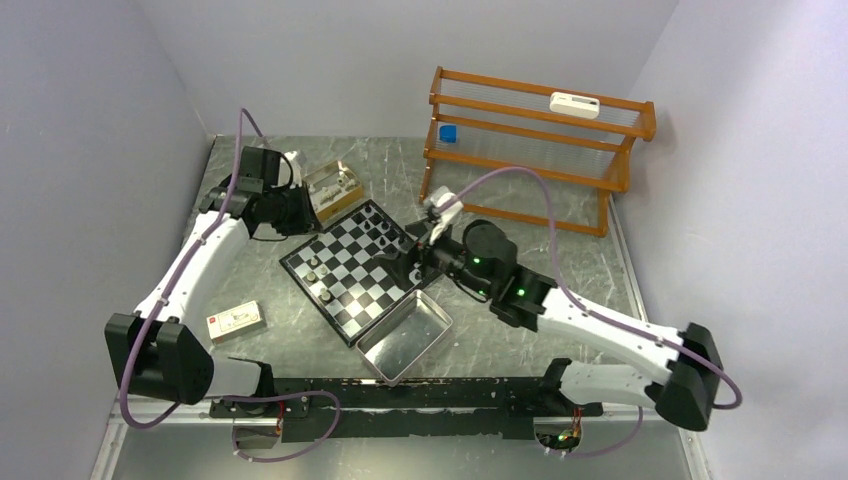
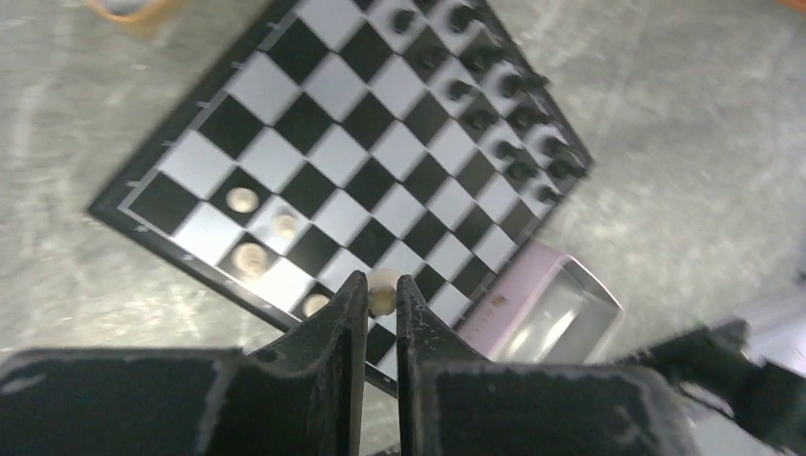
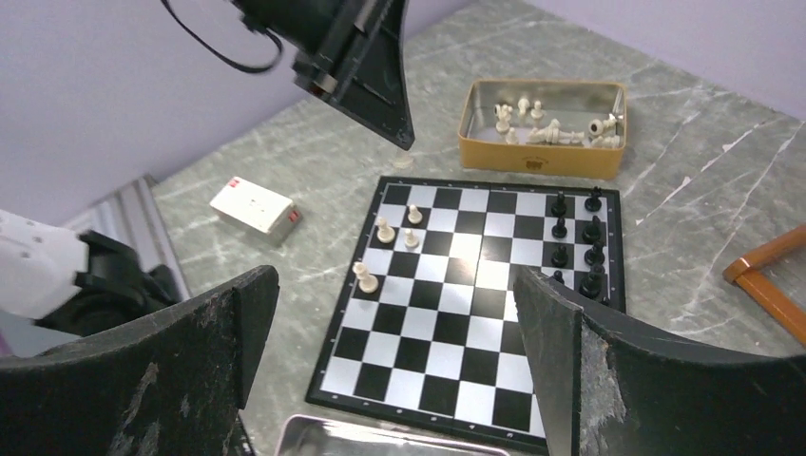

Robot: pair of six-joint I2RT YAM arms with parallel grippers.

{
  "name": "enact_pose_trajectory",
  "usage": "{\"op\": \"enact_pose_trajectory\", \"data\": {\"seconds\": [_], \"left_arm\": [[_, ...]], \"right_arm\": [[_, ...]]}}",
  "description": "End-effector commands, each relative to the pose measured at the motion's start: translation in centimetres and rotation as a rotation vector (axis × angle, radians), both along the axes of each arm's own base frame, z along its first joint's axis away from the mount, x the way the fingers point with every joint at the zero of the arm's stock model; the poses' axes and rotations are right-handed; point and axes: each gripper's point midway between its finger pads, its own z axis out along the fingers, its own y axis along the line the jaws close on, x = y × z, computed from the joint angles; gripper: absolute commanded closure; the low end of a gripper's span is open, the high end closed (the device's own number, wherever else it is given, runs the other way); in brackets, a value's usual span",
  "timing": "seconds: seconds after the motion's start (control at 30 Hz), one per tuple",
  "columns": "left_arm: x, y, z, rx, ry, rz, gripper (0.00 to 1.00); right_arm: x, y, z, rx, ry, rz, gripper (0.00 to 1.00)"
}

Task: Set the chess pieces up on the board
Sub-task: Place the chess piece on the chessboard.

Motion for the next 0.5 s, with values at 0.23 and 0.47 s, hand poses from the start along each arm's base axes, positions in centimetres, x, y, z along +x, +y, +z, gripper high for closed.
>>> {"op": "enact_pose_trajectory", "data": {"seconds": [0.23,0.47], "left_arm": [[4.8,8.7,-6.7,0.303,-0.029,0.362,0.84],[5.6,8.9,-10.7,0.299,0.032,0.424,0.86]], "right_arm": [[-2.1,-6.2,3.7,0.104,0.001,-0.109,0.0],[-3.0,-7.9,4.6,0.13,-0.018,-0.12,0.0]]}}
